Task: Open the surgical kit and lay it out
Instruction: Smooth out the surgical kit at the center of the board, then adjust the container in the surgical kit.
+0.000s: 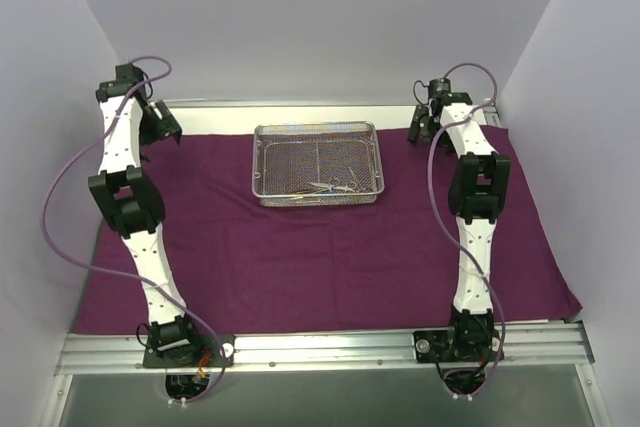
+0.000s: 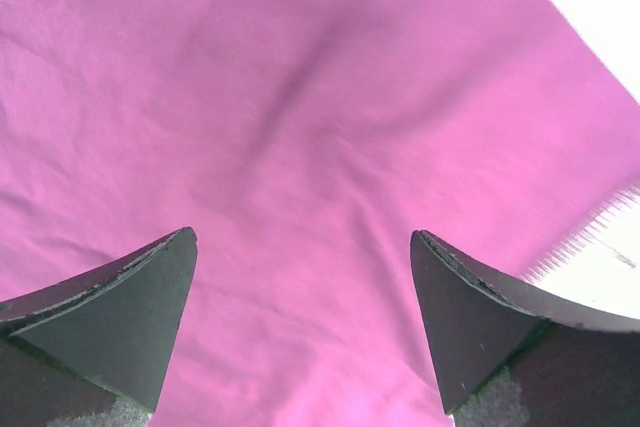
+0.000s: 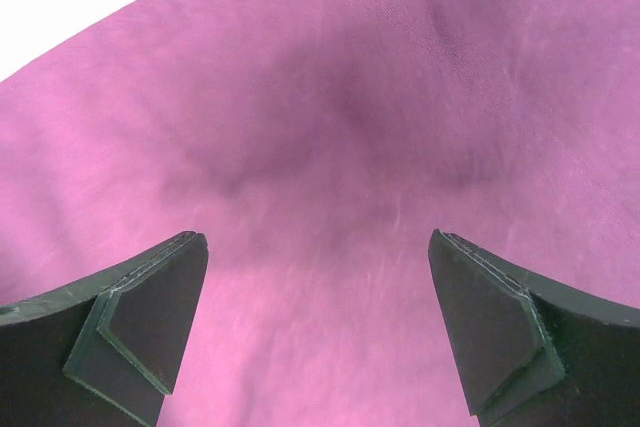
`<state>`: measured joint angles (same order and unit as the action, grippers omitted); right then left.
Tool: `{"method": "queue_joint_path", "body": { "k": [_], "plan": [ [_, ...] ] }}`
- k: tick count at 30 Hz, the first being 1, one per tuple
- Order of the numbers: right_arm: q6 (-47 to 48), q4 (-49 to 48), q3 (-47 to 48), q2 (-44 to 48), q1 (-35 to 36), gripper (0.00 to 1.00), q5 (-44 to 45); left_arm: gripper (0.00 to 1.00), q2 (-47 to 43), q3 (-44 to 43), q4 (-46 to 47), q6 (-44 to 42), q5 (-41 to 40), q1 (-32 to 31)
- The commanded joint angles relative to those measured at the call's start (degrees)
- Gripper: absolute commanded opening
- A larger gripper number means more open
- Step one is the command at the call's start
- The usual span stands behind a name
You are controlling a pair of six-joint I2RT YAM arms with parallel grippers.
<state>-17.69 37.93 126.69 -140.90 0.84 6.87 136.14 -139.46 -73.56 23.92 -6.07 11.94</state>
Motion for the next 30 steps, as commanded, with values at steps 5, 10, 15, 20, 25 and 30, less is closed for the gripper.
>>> {"method": "queue_joint_path", "body": {
  "k": [5, 10, 15, 20, 25, 30],
  "plan": [
    [-0.1, 4.0, 1.5, 11.2, 3.8, 1.00, -6.4, 0.97, -13.4, 7.4, 5.4, 5.2, 10.5, -5.0],
    [2.4, 1.4, -1.9, 15.8, 11.3, 0.99, -16.7, 0.96, -15.5, 11.8, 4.7, 4.7, 11.8, -9.0],
    [6.6, 0.7, -2.3, 15.5, 17.3, 0.95, -21.6, 0.95, -16.8, 19.0, 5.9, 4.8, 13.0, -13.3],
    [8.3, 1.8, -3.2, 13.8, 22.7, 0.87, -19.6, 0.95, -19.0, 23.4, 7.3, 4.9, 13.2, -16.0],
    [7.3, 5.0, -5.0, 11.2, 25.0, 0.76, -14.5, 0.95, -21.8, 27.8, 8.1, 4.6, 13.3, -17.3],
    [6.2, 2.7, -9.6, 12.8, 25.2, 0.65, -12.4, 0.95, -24.6, 31.3, 8.6, 4.4, 13.5, -17.3]
  ]
}}
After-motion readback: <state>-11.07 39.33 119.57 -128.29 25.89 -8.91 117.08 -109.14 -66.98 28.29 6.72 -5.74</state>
